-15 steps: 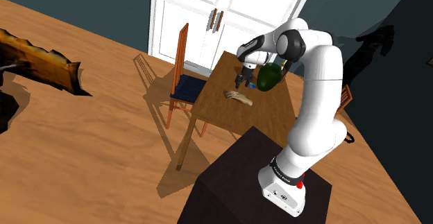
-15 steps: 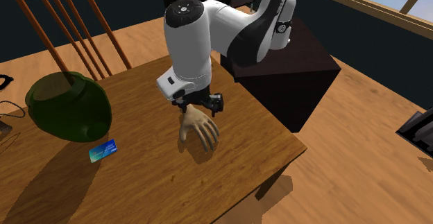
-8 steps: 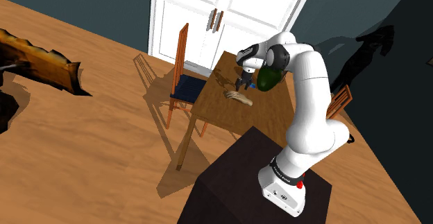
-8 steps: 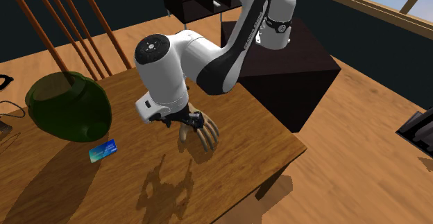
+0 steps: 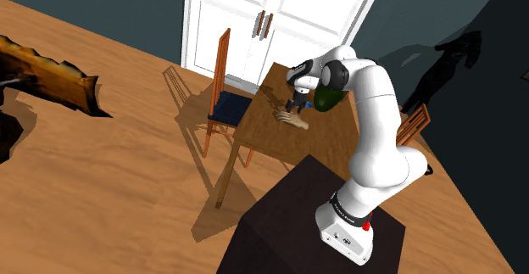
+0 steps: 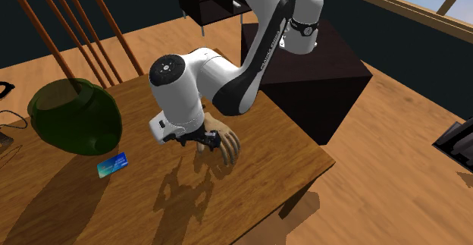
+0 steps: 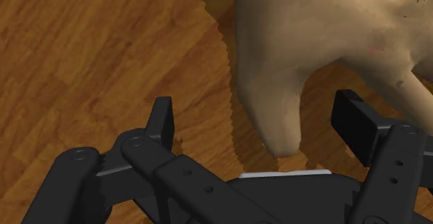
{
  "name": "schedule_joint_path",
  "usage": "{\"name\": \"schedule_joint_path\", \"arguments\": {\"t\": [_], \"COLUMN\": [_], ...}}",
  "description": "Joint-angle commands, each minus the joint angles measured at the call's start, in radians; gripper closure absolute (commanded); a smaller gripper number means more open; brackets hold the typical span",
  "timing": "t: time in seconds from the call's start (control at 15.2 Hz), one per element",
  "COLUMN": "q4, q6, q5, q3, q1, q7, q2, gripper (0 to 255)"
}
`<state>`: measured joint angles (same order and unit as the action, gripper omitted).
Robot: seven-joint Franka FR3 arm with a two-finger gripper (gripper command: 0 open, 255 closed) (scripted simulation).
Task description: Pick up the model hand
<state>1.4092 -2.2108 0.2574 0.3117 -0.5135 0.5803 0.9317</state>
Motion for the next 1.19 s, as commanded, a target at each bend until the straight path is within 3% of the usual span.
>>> {"name": "schedule_joint_path", "arguments": {"t": [0.0,0.59,1.12], "q4": [-0.001,0.010,0.032], "q6": [0.000,-0.005,0.050], "q5": [0.001,0.000,-0.015], "q3": [-0.002,-0.002,0.015], "q1": [-0.001,0.003,0.016], "q7": [0.000,-0.001,-0.005], "q2": [0.010,0.004,-0.073], "gripper": [255,255,255]}}
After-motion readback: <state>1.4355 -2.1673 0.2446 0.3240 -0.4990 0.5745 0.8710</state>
